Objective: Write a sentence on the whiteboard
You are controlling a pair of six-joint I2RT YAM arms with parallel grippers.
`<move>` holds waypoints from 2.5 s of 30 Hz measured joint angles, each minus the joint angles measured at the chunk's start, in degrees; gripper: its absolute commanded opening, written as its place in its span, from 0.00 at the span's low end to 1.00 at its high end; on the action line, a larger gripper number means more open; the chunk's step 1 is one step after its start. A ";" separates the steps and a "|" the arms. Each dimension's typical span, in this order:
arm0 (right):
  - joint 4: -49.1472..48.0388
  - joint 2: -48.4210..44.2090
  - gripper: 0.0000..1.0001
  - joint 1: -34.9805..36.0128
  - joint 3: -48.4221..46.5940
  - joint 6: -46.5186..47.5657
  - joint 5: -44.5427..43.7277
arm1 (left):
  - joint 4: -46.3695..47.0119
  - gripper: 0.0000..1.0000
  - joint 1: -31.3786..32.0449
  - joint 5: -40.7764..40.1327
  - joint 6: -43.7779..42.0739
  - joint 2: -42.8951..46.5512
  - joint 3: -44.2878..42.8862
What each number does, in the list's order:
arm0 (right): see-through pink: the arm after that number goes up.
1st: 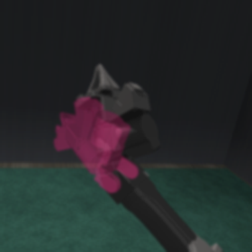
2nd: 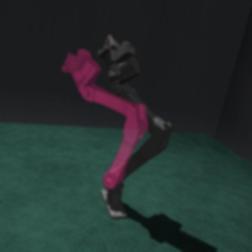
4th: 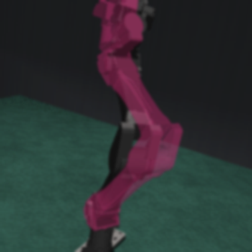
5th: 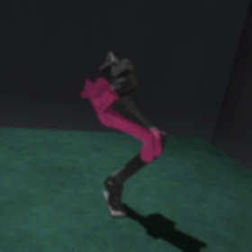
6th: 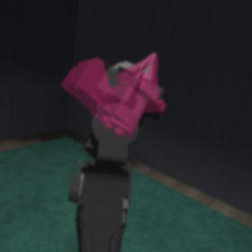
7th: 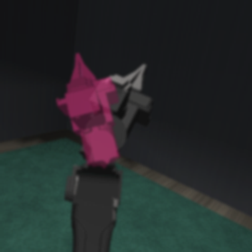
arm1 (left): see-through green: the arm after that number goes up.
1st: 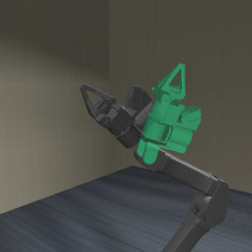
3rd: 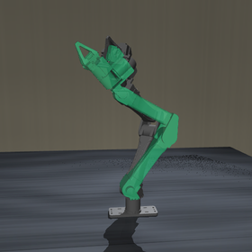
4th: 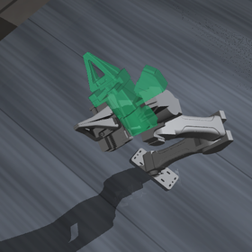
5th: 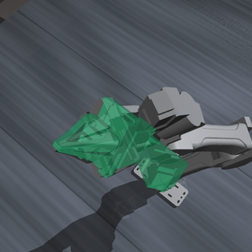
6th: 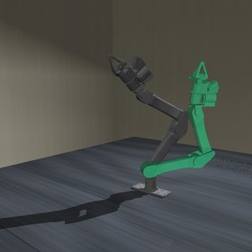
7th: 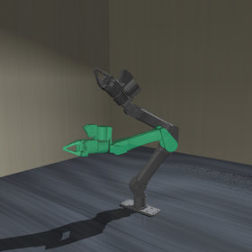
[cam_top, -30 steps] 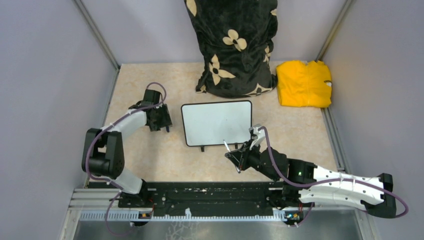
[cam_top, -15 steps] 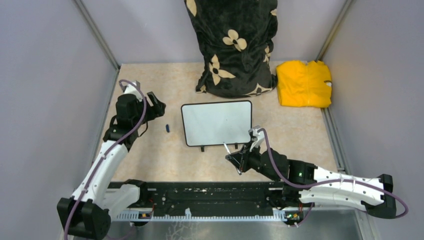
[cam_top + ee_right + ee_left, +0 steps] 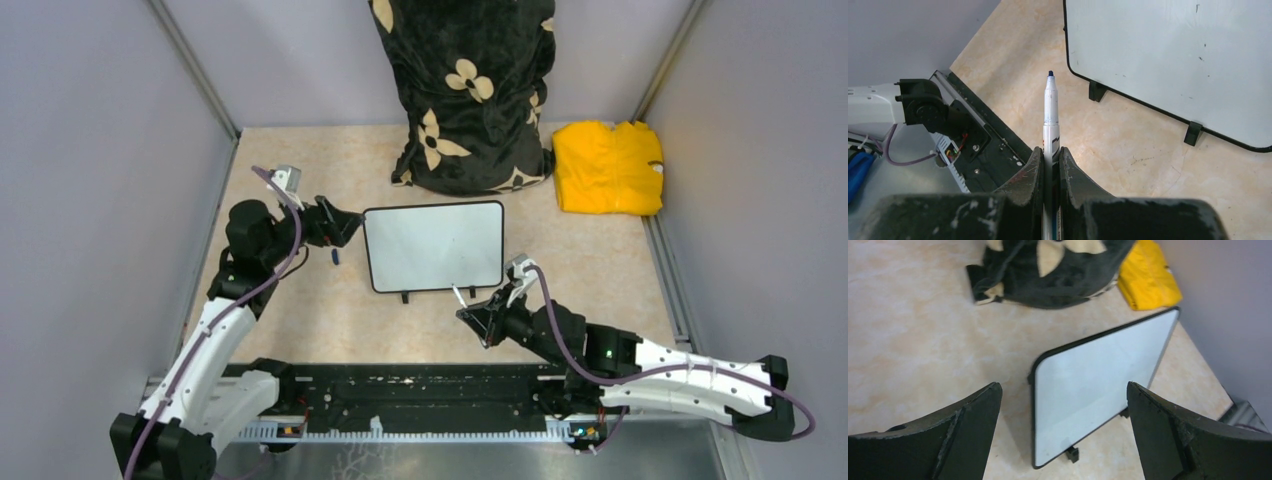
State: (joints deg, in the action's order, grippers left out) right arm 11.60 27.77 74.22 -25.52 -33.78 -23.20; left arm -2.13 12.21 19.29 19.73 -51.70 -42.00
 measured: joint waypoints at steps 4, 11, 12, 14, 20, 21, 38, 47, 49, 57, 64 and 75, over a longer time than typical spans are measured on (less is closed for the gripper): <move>-1.07 -0.28 0.00 0.00 0.00 1.90 -0.09 | 4.37 0.99 3.61 5.25 0.42 3.26 1.46; -3.34 2.14 0.00 0.00 -0.42 4.94 0.22 | 11.54 0.99 8.55 0.52 7.39 8.81 6.82; -3.58 2.86 0.00 0.00 -0.70 5.40 0.39 | 12.35 0.99 8.92 0.39 7.74 9.20 7.45; -4.44 4.44 0.00 0.00 -1.64 6.60 0.85 | 14.27 0.99 10.10 1.88 7.98 9.53 8.31; -11.87 8.39 0.00 0.00 -3.54 10.27 3.08 | 24.92 0.98 13.57 18.21 10.64 8.39 10.25; -13.05 8.72 0.00 0.00 -3.54 10.69 3.39 | 26.73 0.98 13.90 20.94 11.45 7.80 10.27; -34.10 15.76 0.00 0.00 -3.52 16.65 9.33 | 38.23 0.89 19.32 39.39 18.34 2.75 10.27; -38.53 19.17 0.00 0.00 -3.54 18.84 15.41 | 39.85 0.81 19.32 40.50 20.04 2.75 10.27; -38.97 19.50 0.00 0.00 -3.54 18.82 16.20 | 40.37 0.78 19.32 40.76 20.46 2.75 10.27; -39.67 20.37 0.00 0.00 -3.54 18.73 18.53 | 41.72 0.56 19.32 41.72 21.66 2.62 10.27; -39.71 20.72 0.00 0.00 -3.54 18.69 18.80 | 42.51 0.43 19.50 42.53 22.27 2.32 10.27; -39.71 20.72 0.00 0.00 -3.54 18.69 18.75 | 42.80 0.37 19.96 43.76 22.53 0.74 10.27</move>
State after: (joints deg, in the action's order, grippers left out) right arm -28.12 48.49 74.22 -29.06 -15.09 -4.45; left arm 40.66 32.16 63.05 42.26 -50.96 -31.73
